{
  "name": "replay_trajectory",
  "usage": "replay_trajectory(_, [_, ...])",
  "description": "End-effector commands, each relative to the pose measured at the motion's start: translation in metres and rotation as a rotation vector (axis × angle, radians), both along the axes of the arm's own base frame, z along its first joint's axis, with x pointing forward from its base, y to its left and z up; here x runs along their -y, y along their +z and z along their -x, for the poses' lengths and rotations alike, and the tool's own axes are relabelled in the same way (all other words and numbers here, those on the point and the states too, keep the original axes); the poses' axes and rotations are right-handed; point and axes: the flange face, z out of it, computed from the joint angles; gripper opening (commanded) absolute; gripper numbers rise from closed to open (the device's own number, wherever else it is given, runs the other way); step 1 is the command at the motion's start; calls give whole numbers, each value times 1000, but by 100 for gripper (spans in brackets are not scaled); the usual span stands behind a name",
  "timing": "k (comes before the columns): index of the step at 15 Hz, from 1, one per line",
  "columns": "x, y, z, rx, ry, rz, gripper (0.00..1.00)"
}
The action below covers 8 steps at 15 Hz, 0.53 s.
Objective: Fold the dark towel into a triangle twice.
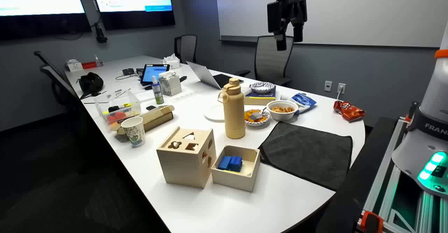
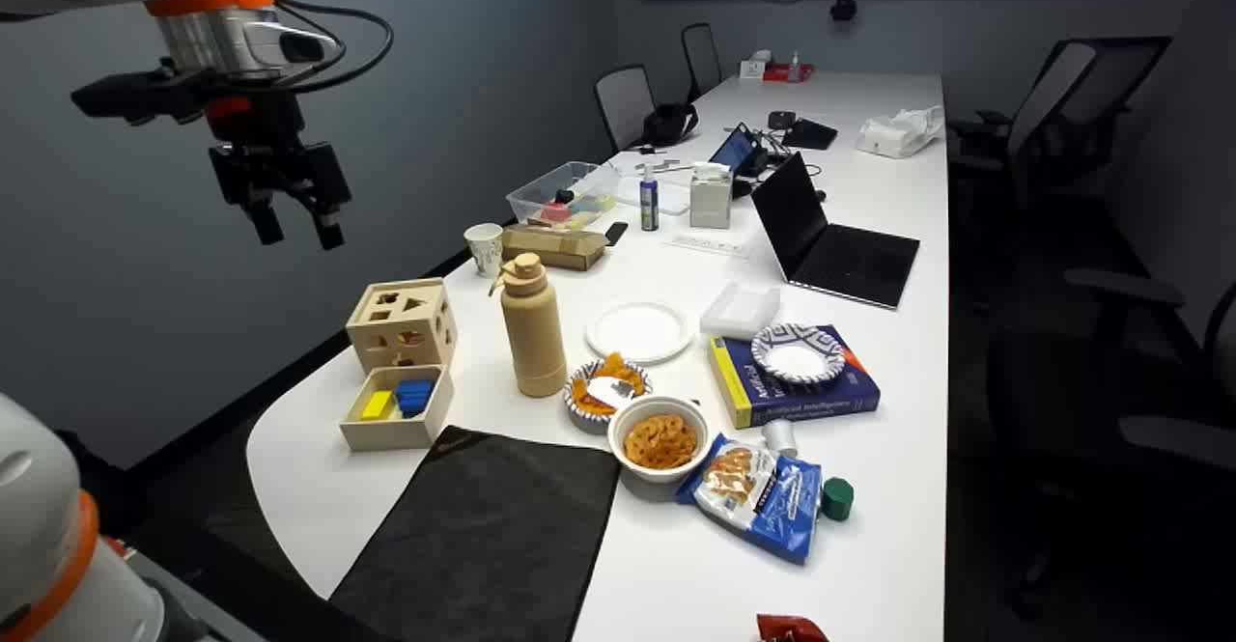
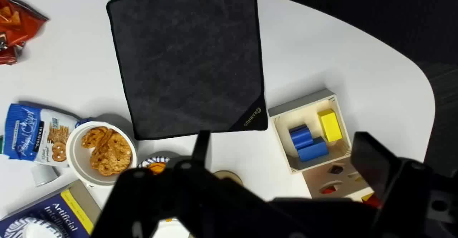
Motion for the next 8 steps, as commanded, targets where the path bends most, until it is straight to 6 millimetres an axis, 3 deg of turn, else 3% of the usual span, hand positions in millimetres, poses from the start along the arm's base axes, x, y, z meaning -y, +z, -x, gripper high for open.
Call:
replay_trajectory(1, [0, 0, 0, 0, 0, 0, 100])
replay_trajectory(3, [0, 0, 0, 0, 0, 0, 100])
replay_trajectory(8, [19, -25, -50, 4, -144, -77, 100])
